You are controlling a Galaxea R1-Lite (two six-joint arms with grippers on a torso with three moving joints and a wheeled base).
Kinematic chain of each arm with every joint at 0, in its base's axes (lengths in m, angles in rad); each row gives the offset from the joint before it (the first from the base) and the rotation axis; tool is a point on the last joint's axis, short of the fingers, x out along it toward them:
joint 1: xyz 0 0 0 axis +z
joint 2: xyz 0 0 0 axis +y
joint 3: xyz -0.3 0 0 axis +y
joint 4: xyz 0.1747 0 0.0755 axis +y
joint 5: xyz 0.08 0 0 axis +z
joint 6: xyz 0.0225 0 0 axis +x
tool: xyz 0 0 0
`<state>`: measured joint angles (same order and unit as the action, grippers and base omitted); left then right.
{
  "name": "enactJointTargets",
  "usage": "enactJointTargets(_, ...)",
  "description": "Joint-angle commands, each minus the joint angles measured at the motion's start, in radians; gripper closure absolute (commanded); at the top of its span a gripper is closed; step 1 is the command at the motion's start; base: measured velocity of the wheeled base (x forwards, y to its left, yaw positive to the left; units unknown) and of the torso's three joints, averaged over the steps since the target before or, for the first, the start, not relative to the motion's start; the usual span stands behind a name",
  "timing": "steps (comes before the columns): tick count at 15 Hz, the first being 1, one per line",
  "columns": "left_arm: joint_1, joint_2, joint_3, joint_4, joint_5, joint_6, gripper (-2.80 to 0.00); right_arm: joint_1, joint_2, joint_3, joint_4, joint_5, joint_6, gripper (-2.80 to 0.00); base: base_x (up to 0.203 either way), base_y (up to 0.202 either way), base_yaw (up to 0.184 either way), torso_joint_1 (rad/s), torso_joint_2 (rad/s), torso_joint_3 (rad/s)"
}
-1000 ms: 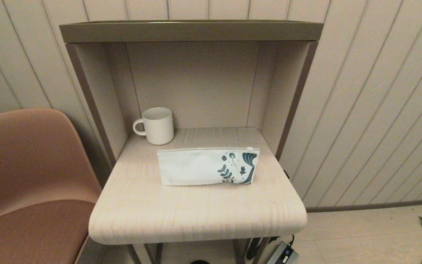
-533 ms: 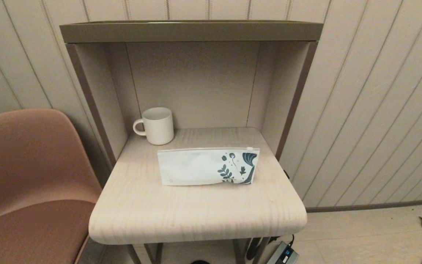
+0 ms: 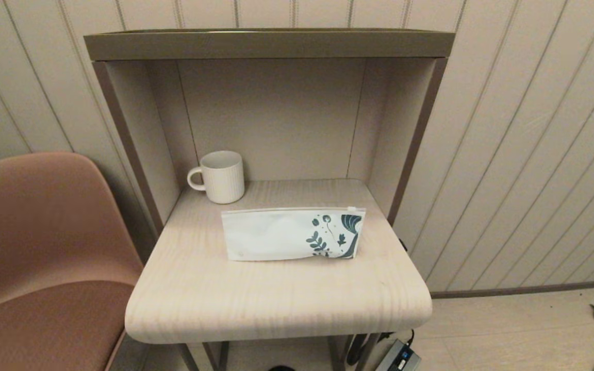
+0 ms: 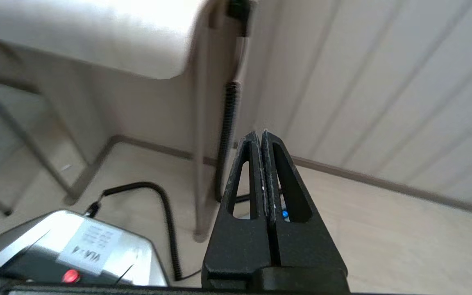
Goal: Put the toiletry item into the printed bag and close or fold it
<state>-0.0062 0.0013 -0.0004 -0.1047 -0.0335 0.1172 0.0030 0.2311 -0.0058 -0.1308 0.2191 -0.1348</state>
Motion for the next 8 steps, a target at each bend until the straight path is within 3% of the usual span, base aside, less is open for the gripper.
enactJointTargets(1,0.000,-0.001,0.000,-0.001,0.000,0.000,0.00,0.022,-0.054,-0.011,0.025,0.003,-0.002,0.00,0.000,0.000,0.000,0.000,0.00,0.000)
enactJointTargets(3,0.000,-0.001,0.000,-0.003,0.000,-0.004,0.00,0.014,-0.147,-0.021,0.076,-0.043,-0.002,0.00,0.000,0.000,0.000,0.000,0.00,0.000)
enactJointTargets(6,0.000,-0.001,0.000,-0.004,0.002,-0.010,0.00,0.003,-0.226,-0.032,0.153,-0.227,0.008,0.00,0.000,0.000,0.000,0.000,0.00,0.000)
enactJointTargets(8,0.000,-0.001,0.000,-0.004,0.004,-0.016,0.00,0.002,-0.226,-0.026,0.140,-0.222,0.021,0.00,0.000,0.000,0.000,0.000,0.00,0.000)
